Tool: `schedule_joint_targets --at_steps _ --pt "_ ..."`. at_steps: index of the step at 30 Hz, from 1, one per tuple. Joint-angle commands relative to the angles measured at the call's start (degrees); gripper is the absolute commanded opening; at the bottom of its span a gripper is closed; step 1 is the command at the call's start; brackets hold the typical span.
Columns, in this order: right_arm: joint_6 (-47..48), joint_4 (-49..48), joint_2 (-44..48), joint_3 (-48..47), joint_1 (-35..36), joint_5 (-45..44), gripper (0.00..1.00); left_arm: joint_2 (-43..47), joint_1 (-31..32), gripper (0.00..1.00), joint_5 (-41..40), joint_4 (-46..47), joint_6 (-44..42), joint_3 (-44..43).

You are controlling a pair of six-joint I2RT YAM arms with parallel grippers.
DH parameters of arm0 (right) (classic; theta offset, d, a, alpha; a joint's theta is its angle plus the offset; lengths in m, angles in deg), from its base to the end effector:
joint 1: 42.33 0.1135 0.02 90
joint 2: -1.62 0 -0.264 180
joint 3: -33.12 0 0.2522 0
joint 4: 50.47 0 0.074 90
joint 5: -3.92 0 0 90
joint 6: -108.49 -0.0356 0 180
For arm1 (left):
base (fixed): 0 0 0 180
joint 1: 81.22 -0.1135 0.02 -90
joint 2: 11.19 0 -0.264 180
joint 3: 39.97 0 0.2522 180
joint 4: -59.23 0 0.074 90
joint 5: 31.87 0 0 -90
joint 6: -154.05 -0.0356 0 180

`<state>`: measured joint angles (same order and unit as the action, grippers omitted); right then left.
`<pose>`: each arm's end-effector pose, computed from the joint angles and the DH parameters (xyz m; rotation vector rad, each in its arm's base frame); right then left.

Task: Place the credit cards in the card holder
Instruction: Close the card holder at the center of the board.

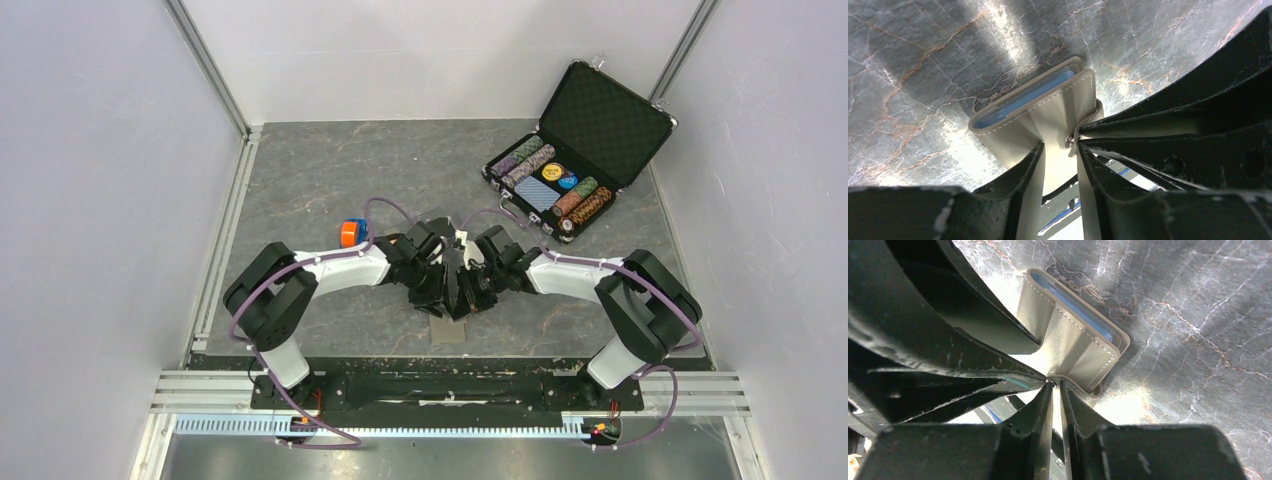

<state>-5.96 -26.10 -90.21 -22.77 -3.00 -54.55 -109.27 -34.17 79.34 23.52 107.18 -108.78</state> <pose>0.2081 0.1946 0.1387 -0.5699 2.7473 1.0625 0.2103 -0.2448 0.1544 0.2250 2.9652 -0.8596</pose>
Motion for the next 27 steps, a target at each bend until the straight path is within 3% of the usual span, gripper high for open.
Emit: schedule_joint_targets --at_steps 1,10,19,23,27 --pt "2.29 -0.25 -2.91 2.84 1.21 -8.27 0.15 2.44 0.95 0.39 2.16 3.76 2.38 0.68" --pt "2.1 -0.99 -2.92 3.18 1.0 -7.24 0.15 5.61 -0.19 0.48 2.03 8.5 5.09 4.74" --pt "1.33 -2.06 -3.27 3.59 0.88 -5.8 0.15 2.9 -0.2 0.28 5.08 9.91 4.56 5.88" --pt "1.18 -2.17 -3.25 3.61 0.83 -5.69 0.15 1.69 -0.2 0.25 5.44 9.75 4.0 6.1" --pt "1.04 -2.35 -3.07 3.55 0.75 -5.37 0.15 0.83 0.3 0.25 1.49 3.64 1.23 3.59"
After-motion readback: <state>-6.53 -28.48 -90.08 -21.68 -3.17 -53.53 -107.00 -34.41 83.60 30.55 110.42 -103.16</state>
